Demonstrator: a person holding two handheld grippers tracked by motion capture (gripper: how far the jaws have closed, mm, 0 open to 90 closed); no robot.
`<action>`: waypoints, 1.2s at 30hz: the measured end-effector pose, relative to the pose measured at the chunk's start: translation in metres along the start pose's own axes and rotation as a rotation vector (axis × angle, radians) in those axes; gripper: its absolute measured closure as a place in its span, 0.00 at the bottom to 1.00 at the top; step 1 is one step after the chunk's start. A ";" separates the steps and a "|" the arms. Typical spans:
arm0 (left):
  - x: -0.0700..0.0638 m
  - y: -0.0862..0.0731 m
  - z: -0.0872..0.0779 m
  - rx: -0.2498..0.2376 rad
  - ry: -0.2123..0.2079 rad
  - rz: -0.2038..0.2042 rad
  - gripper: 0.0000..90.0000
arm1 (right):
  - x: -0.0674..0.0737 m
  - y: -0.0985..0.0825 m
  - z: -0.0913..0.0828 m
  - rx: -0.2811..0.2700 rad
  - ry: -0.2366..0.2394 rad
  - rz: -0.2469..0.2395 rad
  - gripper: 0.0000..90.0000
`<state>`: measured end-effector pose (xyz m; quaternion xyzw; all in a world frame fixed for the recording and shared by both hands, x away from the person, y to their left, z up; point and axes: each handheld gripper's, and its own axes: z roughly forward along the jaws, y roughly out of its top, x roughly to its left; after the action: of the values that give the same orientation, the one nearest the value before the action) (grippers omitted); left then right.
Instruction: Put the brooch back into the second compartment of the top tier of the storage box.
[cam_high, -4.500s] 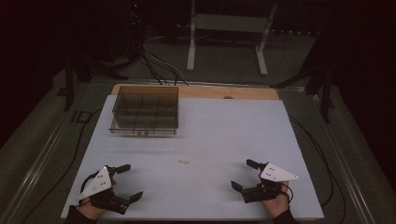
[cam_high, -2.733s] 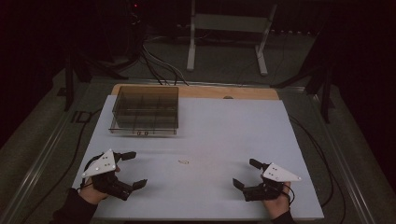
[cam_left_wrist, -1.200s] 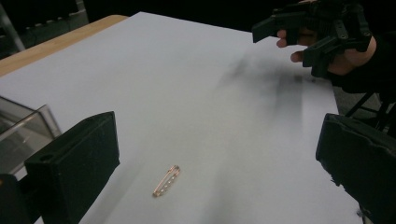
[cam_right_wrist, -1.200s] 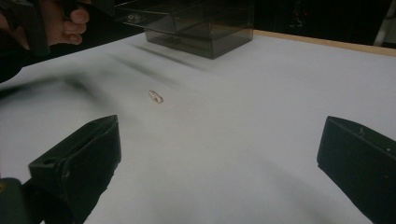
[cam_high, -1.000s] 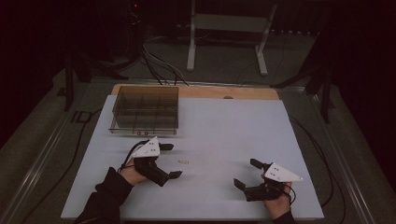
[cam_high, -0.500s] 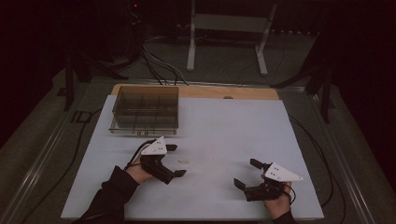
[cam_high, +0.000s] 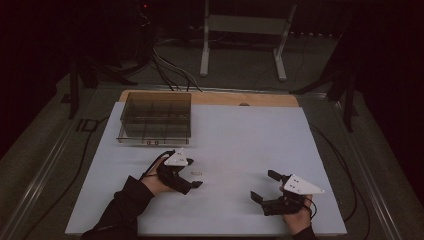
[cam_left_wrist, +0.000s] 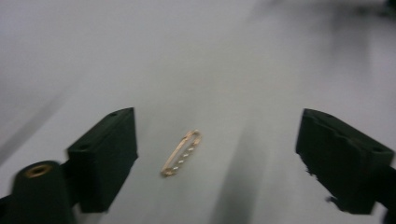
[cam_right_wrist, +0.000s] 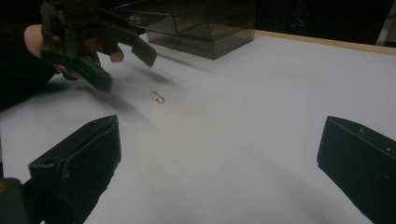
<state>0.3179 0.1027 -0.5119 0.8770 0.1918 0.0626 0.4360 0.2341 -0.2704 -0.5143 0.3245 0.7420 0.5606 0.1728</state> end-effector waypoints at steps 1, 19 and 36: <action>0.000 -0.001 0.001 0.004 0.014 0.000 0.17 | 0.000 0.000 0.000 0.000 0.000 0.000 0.00; 0.005 -0.003 0.021 0.089 0.051 0.102 0.69 | 0.000 0.000 0.000 0.003 0.002 0.006 0.00; 0.010 0.000 0.027 0.140 0.025 0.079 0.96 | 0.000 0.000 0.000 0.003 0.004 0.003 0.00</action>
<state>0.3343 0.0865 -0.5294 0.9114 0.1664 0.0769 0.3684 0.2340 -0.2703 -0.5145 0.3248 0.7428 0.5601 0.1701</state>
